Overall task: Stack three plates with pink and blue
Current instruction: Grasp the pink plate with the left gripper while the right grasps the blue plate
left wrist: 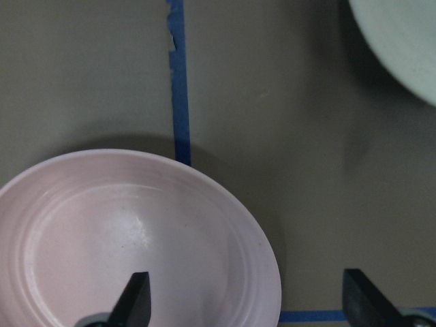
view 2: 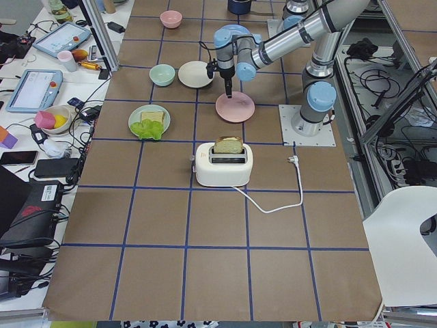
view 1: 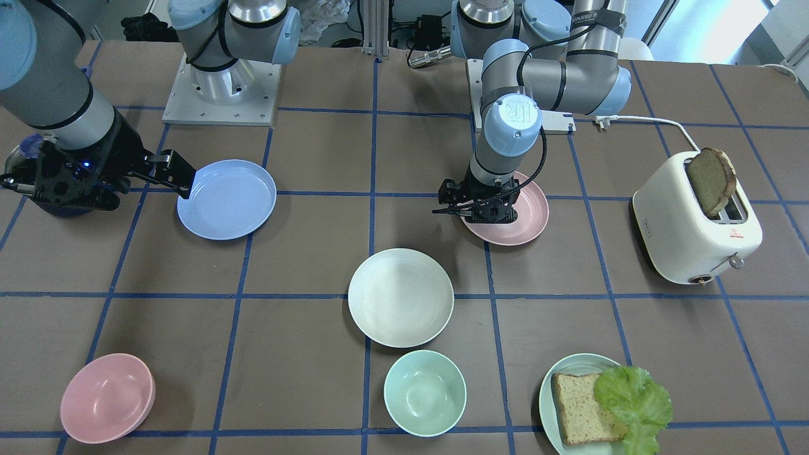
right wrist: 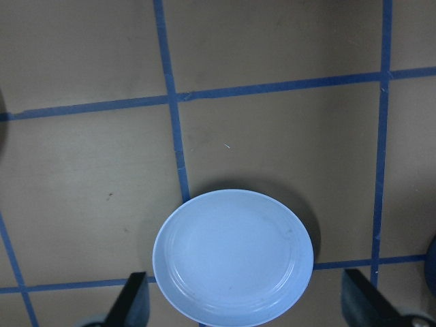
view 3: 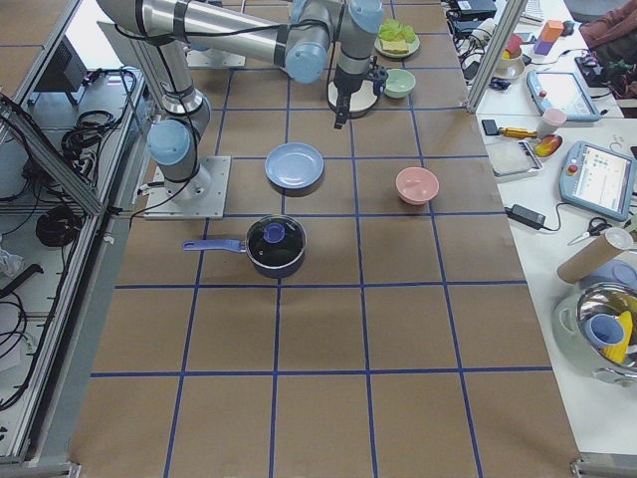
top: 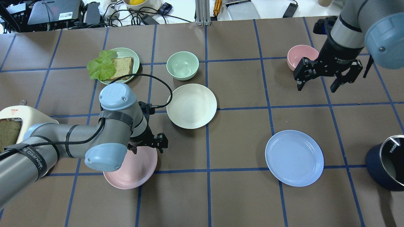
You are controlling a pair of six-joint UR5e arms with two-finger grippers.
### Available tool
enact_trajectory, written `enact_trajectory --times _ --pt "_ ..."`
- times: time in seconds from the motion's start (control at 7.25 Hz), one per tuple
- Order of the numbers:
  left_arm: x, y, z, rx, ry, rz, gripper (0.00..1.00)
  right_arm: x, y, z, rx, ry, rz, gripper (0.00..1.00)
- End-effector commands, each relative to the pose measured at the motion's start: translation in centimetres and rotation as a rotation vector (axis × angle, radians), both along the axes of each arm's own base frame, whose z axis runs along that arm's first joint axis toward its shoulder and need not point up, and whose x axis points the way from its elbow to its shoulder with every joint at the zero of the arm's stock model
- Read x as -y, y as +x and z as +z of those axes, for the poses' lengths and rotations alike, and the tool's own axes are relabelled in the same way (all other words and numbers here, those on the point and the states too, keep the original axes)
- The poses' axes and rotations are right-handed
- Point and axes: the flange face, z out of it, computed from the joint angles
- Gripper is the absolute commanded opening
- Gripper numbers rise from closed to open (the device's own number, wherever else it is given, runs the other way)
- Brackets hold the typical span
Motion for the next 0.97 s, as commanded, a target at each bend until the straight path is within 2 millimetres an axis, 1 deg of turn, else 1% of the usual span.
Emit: enact_trajectory --times 0.0,0.14,0.28,0.41,0.55,0.69,0.83 --pt "-1.5 -0.3 -1.5 -0.002 0.022 -0.012 0.75 -4.1 -2.9 -7.4 -0.077 0.012 0.041 1.00" --pt "-1.8 -0.6 -1.6 0.000 0.026 -0.020 0.49 -6.4 -4.0 -11.0 -0.065 -0.022 0.099 1.00" --pt "-1.8 -0.8 -1.3 0.005 0.015 -0.035 0.14 -8.5 -4.8 -14.3 -0.068 -0.068 0.079 1.00" --pt "-1.7 -0.8 -1.1 0.004 0.009 -0.038 0.00 -10.7 -4.8 -17.1 -0.064 -0.093 0.068 1.00" --pt "-1.5 -0.8 -0.9 0.002 -0.010 -0.037 0.00 -12.2 -4.9 -18.8 -0.071 -0.114 0.084 1.00" --pt "-0.9 -0.8 -0.3 0.006 -0.050 -0.029 0.00 -13.1 -5.0 -19.7 -0.054 -0.108 0.068 1.00" --pt "0.7 -0.8 1.4 0.003 -0.096 -0.018 0.00 -13.1 -6.1 -19.9 -0.042 -0.107 0.038 1.00"
